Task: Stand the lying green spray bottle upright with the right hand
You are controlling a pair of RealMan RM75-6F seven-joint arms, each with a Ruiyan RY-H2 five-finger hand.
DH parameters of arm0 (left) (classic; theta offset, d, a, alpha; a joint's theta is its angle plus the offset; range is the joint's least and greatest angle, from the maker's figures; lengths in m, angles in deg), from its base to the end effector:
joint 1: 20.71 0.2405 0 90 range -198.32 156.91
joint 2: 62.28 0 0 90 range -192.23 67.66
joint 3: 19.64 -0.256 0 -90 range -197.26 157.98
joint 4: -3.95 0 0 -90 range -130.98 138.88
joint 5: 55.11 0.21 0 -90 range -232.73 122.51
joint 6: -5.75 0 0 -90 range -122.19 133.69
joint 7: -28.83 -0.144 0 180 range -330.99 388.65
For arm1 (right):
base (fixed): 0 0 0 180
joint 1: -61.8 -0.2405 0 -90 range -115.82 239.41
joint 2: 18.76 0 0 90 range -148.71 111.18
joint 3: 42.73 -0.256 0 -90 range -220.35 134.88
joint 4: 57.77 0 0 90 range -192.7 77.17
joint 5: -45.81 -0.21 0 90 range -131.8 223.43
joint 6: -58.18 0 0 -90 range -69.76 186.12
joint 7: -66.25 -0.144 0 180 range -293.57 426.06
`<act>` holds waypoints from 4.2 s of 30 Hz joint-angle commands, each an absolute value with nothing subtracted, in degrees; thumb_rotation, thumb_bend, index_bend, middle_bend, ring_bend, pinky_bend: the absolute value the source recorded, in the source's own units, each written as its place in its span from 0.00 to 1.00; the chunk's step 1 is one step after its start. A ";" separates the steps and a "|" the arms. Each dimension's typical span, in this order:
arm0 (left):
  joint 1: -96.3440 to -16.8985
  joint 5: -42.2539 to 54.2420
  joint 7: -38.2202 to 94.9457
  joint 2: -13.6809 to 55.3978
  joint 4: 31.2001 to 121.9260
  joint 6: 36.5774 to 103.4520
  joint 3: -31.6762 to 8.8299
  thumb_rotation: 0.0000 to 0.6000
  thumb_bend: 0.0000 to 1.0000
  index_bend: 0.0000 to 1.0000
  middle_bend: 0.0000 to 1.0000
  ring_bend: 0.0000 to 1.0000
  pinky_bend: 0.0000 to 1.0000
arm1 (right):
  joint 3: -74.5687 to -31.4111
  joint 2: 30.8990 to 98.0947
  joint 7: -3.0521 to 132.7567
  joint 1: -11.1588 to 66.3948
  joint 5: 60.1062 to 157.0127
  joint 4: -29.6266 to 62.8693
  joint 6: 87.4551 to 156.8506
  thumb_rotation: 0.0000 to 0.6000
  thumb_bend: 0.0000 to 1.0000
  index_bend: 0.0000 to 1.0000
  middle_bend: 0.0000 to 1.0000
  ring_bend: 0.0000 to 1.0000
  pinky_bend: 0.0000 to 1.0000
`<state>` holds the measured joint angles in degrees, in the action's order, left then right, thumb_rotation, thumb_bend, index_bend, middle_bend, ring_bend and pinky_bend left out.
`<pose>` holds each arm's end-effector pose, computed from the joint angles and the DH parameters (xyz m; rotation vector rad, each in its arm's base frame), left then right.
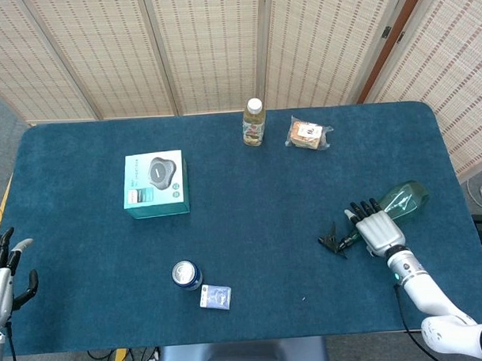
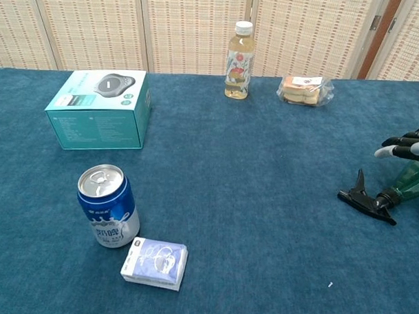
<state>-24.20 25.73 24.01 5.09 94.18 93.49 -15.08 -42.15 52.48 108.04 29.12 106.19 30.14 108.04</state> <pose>-0.3248 0.1789 0.1594 -1.2708 -0.8543 -0.8381 -0.2878 -0.2947 0.0583 1.9682 -0.6441 0.1974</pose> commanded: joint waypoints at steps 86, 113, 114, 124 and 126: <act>-22.17 21.71 31.30 6.37 87.27 90.36 -13.95 1.00 0.51 0.18 0.00 0.00 0.00 | -43.26 47.86 117.21 26.59 105.45 43.61 120.75 1.00 0.35 0.52 0.58 0.37 0.38; -23.58 22.64 30.24 5.44 88.79 87.84 -14.63 1.00 0.51 0.18 0.00 0.00 0.00 | -51.62 43.29 83.67 35.13 117.21 50.67 133.30 1.00 0.36 0.52 0.58 0.37 0.38; -23.67 22.66 30.23 5.36 88.82 87.71 -14.64 1.00 0.51 0.18 0.00 0.00 0.00 | -51.74 43.55 82.53 35.42 117.71 50.56 133.69 1.00 0.36 0.52 0.58 0.37 0.38; -24.47 22.63 31.10 4.02 89.09 85.96 -14.80 1.00 0.51 0.18 0.00 0.00 0.00 | -54.36 46.00 56.92 39.11 120.86 48.25 135.49 1.00 0.36 0.52 0.58 0.37 0.38; -24.69 22.71 31.40 3.50 89.37 85.81 -14.64 1.00 0.51 0.18 0.00 0.00 0.00 | -54.37 45.79 54.20 39.77 121.43 47.59 135.61 1.00 0.36 0.52 0.58 0.37 0.38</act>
<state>-24.60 22.67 31.31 3.63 89.26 85.89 -14.70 -53.65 45.38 59.18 38.12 119.94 48.94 134.93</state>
